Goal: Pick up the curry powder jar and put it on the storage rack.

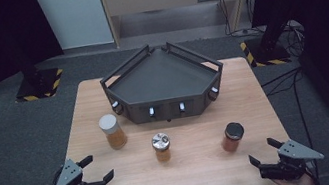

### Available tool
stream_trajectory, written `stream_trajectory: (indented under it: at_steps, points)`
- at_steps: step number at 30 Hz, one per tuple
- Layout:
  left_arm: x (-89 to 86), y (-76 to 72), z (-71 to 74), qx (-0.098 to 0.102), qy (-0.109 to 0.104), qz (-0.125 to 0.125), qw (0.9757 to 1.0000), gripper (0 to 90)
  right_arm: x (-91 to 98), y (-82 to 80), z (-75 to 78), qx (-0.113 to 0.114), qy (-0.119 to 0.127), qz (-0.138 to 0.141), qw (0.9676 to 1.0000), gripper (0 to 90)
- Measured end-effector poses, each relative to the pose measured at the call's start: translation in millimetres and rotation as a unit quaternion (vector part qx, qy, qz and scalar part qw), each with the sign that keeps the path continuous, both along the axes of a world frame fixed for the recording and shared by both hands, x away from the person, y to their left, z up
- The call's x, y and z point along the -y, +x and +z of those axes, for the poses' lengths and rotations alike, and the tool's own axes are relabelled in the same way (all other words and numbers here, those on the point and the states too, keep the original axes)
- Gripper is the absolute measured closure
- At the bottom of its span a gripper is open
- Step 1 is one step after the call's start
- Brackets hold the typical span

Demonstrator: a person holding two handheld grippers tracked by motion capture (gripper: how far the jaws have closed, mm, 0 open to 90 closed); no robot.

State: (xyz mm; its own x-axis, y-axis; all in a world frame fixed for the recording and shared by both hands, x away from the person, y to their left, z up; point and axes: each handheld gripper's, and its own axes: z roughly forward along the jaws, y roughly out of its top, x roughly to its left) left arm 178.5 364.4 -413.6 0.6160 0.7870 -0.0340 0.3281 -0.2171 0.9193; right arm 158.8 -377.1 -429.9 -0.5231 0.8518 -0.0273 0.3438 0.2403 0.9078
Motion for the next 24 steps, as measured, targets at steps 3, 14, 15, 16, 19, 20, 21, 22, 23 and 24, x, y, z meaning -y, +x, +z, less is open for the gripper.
stream_trajectory:
  at_steps: [3,14,15,16,19,20,21,22,23,24]
  points:
    - [0.5,4.2,5.2,-0.001,0.005,-0.002,1.0,6.2,-0.1,0.0,0.0,0.0,0.0,0.0,1.0,10.1]
    - [2.3,22.2,26.2,0.003,0.022,-0.008,0.9997,6.3,0.0,0.3,-0.3,0.0,0.001,0.0,1.0,10.1]
    - [2.8,24.2,27.7,0.003,0.024,-0.008,0.9997,6.3,0.0,0.3,-0.3,0.0,0.001,0.0,1.0,10.2]
    - [3.8,26.2,29.4,0.003,0.028,-0.007,0.9996,6.4,0.0,0.4,-0.3,-0.001,0.001,0.0,1.0,10.1]
    - [4.8,31.8,33.3,0.002,0.033,-0.007,0.9994,6.4,-0.2,0.4,-0.2,-0.001,0.001,0.0,1.0,10.2]
    - [6.1,33.8,35.7,0.003,0.039,-0.005,0.9992,6.5,-0.1,0.3,-0.2,-0.001,0.001,0.0,1.0,10.2]
    - [5.8,35.3,36.4,0.002,0.038,-0.005,0.9992,6.5,-0.1,0.3,-0.2,-0.001,0.001,0.0,1.0,10.2]
    - [4.9,37.6,37.5,0.001,0.036,-0.006,0.9993,6.4,-0.1,0.3,-0.1,-0.002,0.001,-0.001,1.0,10.2]
    - [4.2,39.6,38.7,0.0,0.036,-0.006,0.9993,6.5,-0.1,0.4,-0.2,-0.002,0.001,-0.001,1.0,10.2]
    - [4.2,41.8,40.2,0.0,0.037,-0.004,0.9993,6.5,-0.2,0.5,-0.2,-0.002,0.001,-0.001,1.0,10.2]
